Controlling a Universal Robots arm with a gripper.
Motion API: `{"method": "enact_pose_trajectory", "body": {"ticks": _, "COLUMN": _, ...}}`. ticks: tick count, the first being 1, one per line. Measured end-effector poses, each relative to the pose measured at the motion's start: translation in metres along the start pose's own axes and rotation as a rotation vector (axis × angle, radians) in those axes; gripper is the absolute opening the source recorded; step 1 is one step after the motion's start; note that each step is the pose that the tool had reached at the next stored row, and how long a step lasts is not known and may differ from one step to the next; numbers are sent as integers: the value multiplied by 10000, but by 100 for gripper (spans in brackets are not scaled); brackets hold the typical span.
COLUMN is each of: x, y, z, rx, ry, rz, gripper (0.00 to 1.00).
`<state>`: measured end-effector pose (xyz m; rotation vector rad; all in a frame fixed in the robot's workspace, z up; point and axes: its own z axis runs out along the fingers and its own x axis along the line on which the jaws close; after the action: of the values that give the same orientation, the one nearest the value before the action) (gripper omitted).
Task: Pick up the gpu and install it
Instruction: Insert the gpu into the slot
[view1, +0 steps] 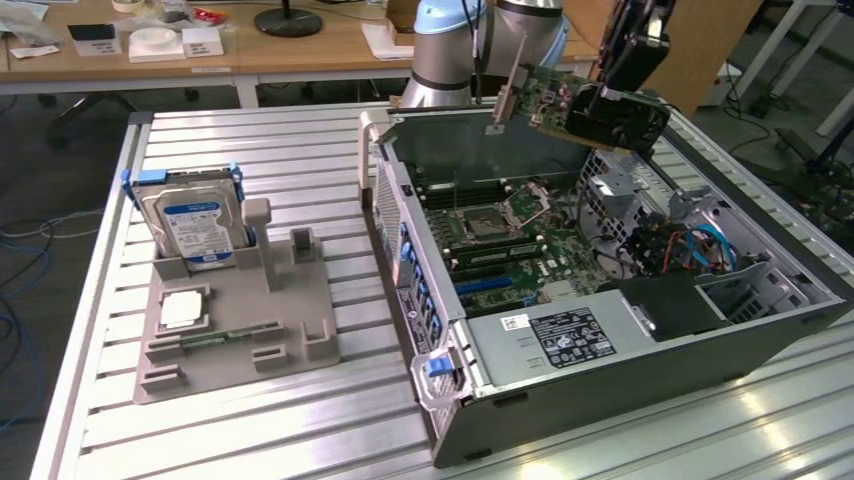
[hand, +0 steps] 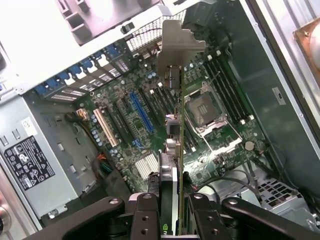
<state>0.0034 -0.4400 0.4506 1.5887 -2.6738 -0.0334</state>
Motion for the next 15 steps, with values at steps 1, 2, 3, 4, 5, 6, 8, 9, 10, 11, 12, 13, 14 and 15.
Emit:
{"method": "enact_pose_trajectory", "body": {"ticks": 1, "x": 1, "y": 0, "z": 0, "rx": 1, "ry": 3, "rz": -75, "gripper": 27}}
{"method": "enact_pose_trajectory", "body": {"ticks": 2, "x": 2, "y": -1, "z": 0, "rx": 2, "ry": 5, "rz": -151, "gripper": 27}}
{"method": "enact_pose_trajectory", "body": {"ticks": 3, "x": 3, "y": -1, "z": 0, "rx": 4, "ry": 7, "rz": -227, "gripper": 27}}
{"method": "enact_pose_trajectory", "body": {"ticks": 4, "x": 4, "y": -2, "z": 0, "rx": 5, "ry": 10, "rz": -310, "gripper": 27}}
{"method": "enact_pose_trajectory", "body": {"ticks": 5, "x": 5, "y": -2, "z": 0, "rx": 6, "ry": 13, "rz": -388, "gripper": 27}}
{"method": "enact_pose_trajectory", "body": {"ticks": 6, "x": 5, "y": -3, "z": 0, "rx": 7, "ry": 16, "rz": -464, "gripper": 27}}
{"method": "enact_pose_trajectory", "body": {"ticks": 8, "x": 7, "y": -4, "z": 0, "rx": 10, "ry": 21, "rz": -622, "gripper": 27}}
{"method": "enact_pose_trajectory", "body": {"ticks": 9, "x": 7, "y": -4, "z": 0, "rx": 11, "ry": 24, "rz": -701, "gripper": 27}}
{"method": "enact_pose_trajectory", "body": {"ticks": 10, "x": 8, "y": -4, "z": 0, "rx": 12, "ry": 26, "rz": -779, "gripper": 27}}
{"method": "enact_pose_trajectory", "body": {"ticks": 11, "x": 9, "y": -5, "z": 0, "rx": 14, "ry": 30, "rz": -862, "gripper": 27}}
{"method": "enact_pose_trajectory", "body": {"ticks": 12, "x": 9, "y": -5, "z": 0, "rx": 16, "ry": 33, "rz": -944, "gripper": 27}}
{"method": "enact_pose_trajectory", "body": {"ticks": 13, "x": 10, "y": -5, "z": 0, "rx": 17, "ry": 36, "rz": -1032, "gripper": 27}}
{"method": "enact_pose_trajectory", "body": {"ticks": 14, "x": 10, "y": -5, "z": -1, "rx": 18, "ry": 41, "rz": -1119, "gripper": 27}}
{"method": "enact_pose_trajectory", "body": {"ticks": 15, "x": 10, "y": -5, "z": -1, "rx": 19, "ry": 43, "rz": -1207, "gripper": 27}}
